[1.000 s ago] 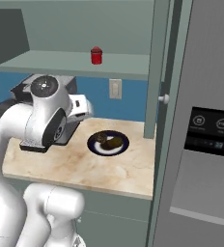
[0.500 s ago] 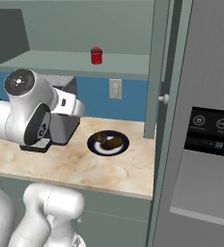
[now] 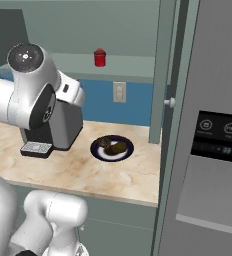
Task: Pick the avocado and bread from the counter and place them on the plate. Then pick the jam from the cabinet and place it next to the plate. Lastly close the cabinet door.
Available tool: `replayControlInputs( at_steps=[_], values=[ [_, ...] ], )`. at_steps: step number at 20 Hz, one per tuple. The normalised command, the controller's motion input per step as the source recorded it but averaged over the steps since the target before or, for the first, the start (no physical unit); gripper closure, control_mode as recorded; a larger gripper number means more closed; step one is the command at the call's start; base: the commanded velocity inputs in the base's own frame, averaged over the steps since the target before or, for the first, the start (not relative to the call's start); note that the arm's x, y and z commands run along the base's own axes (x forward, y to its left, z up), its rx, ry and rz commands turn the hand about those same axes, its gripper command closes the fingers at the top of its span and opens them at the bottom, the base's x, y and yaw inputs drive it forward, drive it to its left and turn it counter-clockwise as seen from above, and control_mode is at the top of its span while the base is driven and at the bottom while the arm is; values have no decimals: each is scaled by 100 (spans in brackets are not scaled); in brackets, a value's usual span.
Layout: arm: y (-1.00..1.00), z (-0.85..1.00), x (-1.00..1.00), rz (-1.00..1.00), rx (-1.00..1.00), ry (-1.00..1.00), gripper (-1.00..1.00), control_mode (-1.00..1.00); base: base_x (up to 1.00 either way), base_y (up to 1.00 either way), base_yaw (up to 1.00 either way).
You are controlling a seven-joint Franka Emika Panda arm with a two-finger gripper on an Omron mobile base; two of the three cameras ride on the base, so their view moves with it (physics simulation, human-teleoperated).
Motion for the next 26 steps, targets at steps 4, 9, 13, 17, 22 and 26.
replayControlInputs(
  at_steps=[4,9,13,17,22,26],
  values=[
    [44,17,0,-1,0,-12,-100,-100,0,0,0],
    [14,34,4,-1,0,-5,-100,-100,0,0,0],
    [0,17,21,0,0,-1,-100,-100,0,0,0],
    [0,8,8,0,-14,0,-100,-100,0,0,0],
    [-1,2,12,0,-30,1,-100,-100,0,0,0],
    [-3,3,14,1,-24,0,-100,-100,0,0,0]
  ],
)
